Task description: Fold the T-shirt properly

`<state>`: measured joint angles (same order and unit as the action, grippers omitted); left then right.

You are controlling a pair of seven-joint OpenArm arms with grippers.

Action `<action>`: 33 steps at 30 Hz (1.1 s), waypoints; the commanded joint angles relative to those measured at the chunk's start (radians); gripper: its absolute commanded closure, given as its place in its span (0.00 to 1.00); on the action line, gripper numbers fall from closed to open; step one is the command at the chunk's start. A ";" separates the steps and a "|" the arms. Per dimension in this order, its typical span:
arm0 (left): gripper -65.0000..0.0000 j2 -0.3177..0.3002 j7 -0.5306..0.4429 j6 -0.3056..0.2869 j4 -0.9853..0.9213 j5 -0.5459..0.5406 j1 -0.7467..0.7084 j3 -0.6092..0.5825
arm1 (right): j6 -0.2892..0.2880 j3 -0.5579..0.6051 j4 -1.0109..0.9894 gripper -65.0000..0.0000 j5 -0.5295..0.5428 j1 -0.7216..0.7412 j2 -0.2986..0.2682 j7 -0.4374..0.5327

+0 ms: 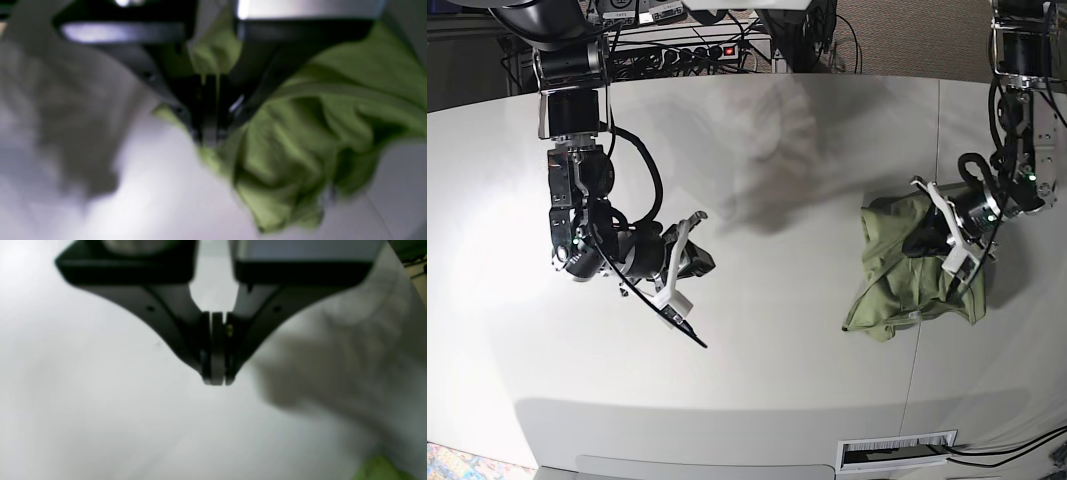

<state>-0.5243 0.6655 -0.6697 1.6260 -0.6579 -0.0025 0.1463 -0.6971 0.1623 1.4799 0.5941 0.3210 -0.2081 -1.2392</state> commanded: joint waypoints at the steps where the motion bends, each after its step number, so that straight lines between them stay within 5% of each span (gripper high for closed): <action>1: 1.00 -0.016 0.011 0.023 0.055 -0.032 0.006 0.019 | -0.001 -0.007 0.029 1.00 0.014 0.027 -0.006 -0.006; 4: 1.00 -0.016 0.025 0.072 0.193 -0.036 -0.061 0.076 | -0.001 -0.014 0.080 1.00 0.008 0.015 -0.026 -0.031; 13: 1.00 0.000 0.008 0.098 0.444 -0.073 -0.401 0.298 | -0.001 -0.140 0.228 1.00 0.091 -0.147 -0.106 -0.023; 22: 1.00 0.143 0.007 0.067 0.520 -0.166 -0.667 0.496 | -0.001 -0.306 0.375 1.00 0.151 -0.373 -0.105 -0.021; 33: 1.00 0.288 0.007 0.067 0.520 -0.164 -0.858 0.525 | -0.001 -0.458 0.511 1.00 0.156 -0.636 -0.105 -0.011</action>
<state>-0.2291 0.6956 -0.6010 2.1300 -0.7982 -0.8505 0.6624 -0.6968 -0.2901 1.9743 0.7330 -0.3195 -0.3012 -1.2671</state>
